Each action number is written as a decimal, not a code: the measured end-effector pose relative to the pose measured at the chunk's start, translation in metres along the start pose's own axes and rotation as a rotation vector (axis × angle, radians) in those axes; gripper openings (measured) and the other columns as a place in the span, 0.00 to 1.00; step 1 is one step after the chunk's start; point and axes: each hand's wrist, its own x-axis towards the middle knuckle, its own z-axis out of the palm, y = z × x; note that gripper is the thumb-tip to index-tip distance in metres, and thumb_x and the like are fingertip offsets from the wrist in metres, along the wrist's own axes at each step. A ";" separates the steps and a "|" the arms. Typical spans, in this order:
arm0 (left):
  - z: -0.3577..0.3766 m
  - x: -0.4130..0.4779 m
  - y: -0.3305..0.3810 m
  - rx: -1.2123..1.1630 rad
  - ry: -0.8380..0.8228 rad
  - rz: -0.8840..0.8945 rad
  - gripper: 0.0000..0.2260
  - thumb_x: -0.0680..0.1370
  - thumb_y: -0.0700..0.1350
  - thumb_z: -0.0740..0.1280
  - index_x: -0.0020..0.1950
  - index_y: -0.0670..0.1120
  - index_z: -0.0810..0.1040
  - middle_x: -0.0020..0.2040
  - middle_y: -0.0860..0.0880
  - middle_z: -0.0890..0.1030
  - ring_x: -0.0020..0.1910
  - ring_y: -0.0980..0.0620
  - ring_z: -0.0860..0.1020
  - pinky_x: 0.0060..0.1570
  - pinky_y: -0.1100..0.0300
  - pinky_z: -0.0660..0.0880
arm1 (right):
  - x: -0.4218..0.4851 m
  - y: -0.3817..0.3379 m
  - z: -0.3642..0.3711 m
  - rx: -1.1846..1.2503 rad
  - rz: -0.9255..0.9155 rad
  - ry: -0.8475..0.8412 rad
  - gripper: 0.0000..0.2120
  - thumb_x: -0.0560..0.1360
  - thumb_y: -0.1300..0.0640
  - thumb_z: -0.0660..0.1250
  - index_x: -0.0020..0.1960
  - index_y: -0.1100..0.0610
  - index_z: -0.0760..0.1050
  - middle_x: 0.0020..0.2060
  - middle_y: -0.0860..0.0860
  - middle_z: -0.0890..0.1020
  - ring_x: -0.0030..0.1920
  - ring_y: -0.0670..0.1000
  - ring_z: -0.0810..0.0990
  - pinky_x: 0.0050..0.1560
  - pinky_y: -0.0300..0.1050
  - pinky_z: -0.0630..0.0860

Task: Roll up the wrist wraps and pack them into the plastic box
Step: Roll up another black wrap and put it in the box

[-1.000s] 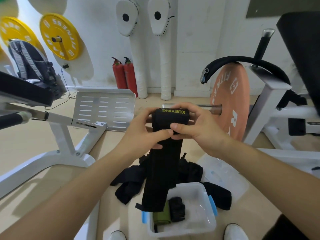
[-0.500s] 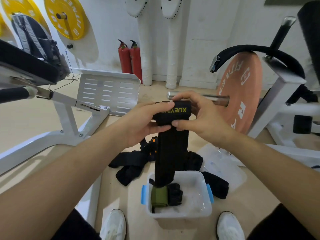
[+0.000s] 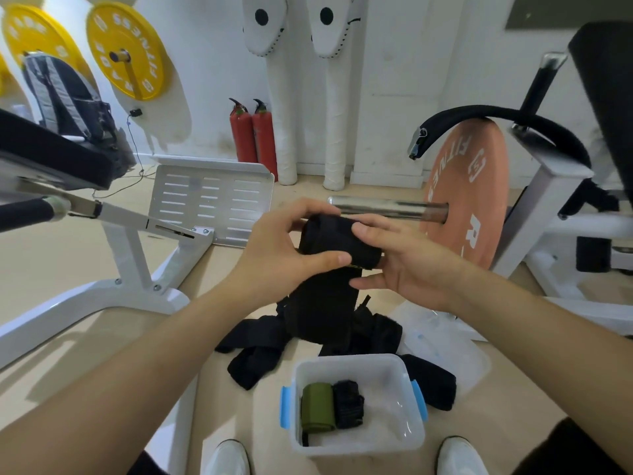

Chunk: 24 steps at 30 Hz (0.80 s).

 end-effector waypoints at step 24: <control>0.006 0.003 0.015 -0.652 -0.045 -0.542 0.19 0.75 0.46 0.74 0.64 0.42 0.79 0.58 0.43 0.85 0.55 0.47 0.86 0.47 0.57 0.83 | 0.007 0.018 0.000 -0.646 -0.529 0.231 0.24 0.69 0.64 0.79 0.61 0.51 0.76 0.55 0.44 0.81 0.58 0.50 0.81 0.47 0.55 0.85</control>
